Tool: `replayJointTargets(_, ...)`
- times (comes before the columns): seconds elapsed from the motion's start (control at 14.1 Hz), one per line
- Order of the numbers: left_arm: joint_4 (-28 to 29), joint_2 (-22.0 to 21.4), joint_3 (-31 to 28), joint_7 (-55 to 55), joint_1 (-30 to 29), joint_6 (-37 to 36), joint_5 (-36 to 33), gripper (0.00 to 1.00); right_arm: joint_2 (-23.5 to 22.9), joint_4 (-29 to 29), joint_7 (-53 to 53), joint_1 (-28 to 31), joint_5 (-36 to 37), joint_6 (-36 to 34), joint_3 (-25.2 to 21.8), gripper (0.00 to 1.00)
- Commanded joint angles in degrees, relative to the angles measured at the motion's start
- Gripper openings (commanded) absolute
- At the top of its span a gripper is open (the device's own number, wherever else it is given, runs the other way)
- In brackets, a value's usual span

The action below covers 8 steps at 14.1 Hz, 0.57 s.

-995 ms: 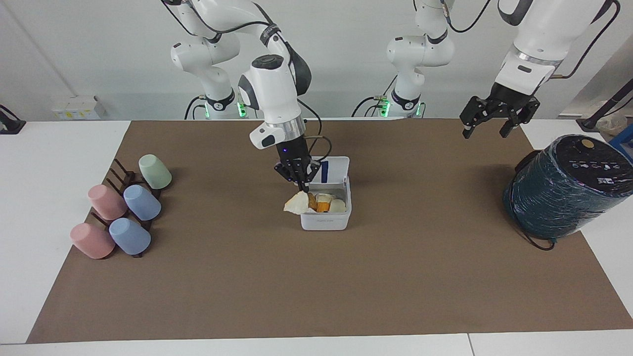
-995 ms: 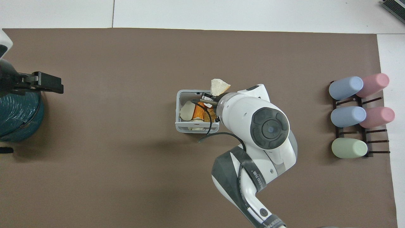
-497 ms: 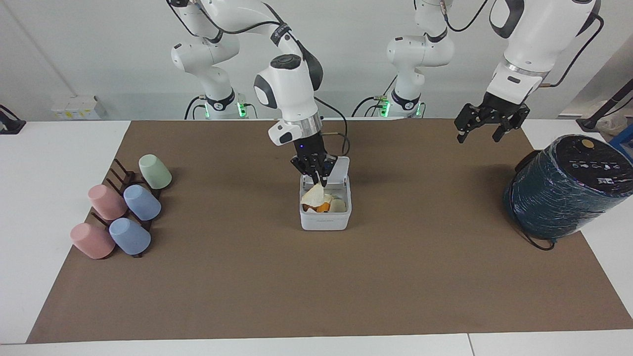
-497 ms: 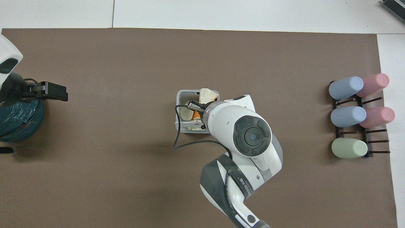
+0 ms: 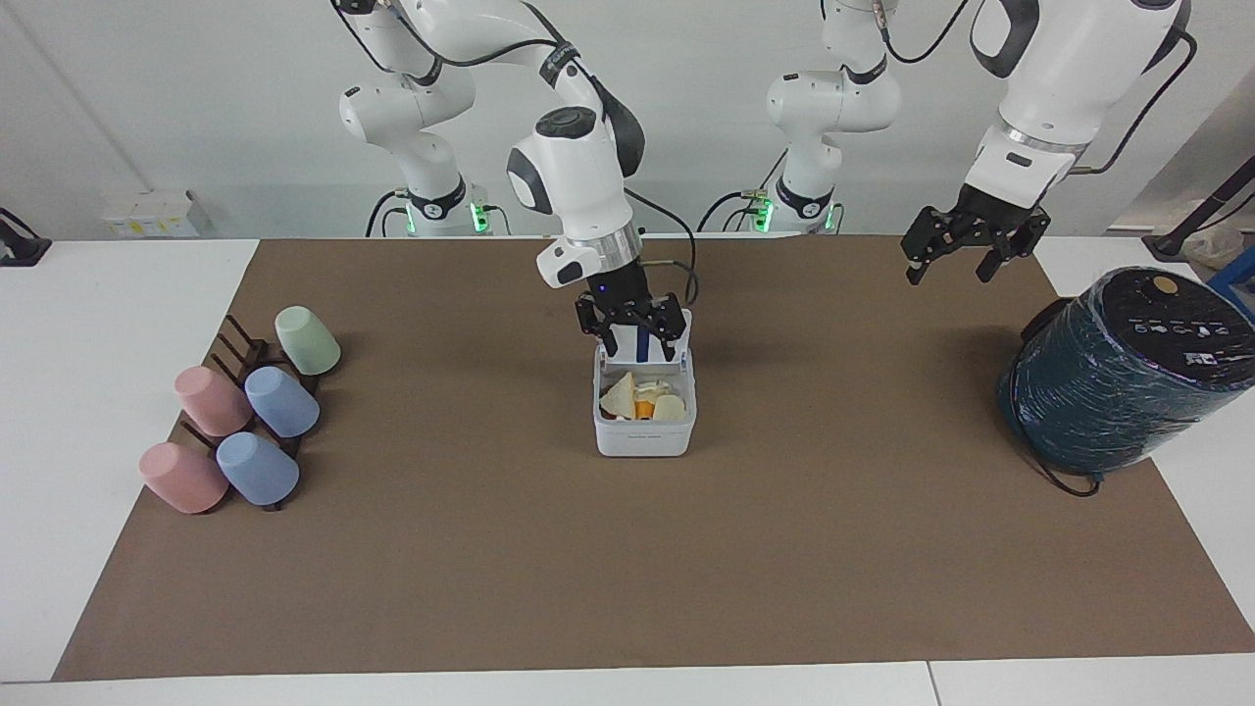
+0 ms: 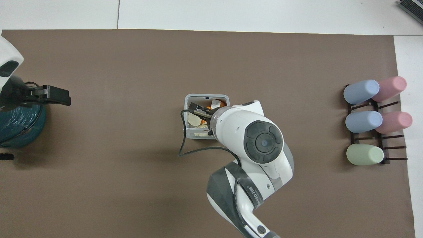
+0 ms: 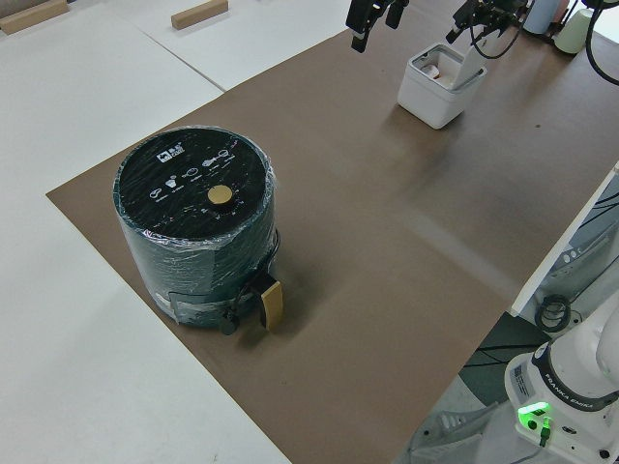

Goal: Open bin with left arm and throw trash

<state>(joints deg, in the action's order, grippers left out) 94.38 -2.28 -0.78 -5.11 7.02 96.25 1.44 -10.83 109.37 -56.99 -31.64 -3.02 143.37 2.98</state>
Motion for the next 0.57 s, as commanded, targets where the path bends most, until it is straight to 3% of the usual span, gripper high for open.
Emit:
replayJointTargets(0.0, 1.6, -1.5, 0.0, 0.1, -0.1, 0.3, -1.1, 1.00, 2.1, 0.7, -0.2, 1.4, -0.4, -1.7, 0.5, 1.00)
replayJointTargets(0.21, 1.7, -1.5, 0.1, 0.2, -0.4, 0.3, -1.1, 1.00, 6.0, 3.1, 7.1, 5.8, -0.2, -5.0, 0.4, 1.00)
replayJointTargets(0.5, 1.2, -0.8, -0.2, 0.4, -0.7, 0.2, -1.1, 1.00, 10.9, 3.1, 22.9, 14.4, -0.2, -16.7, 0.4, 1.00)
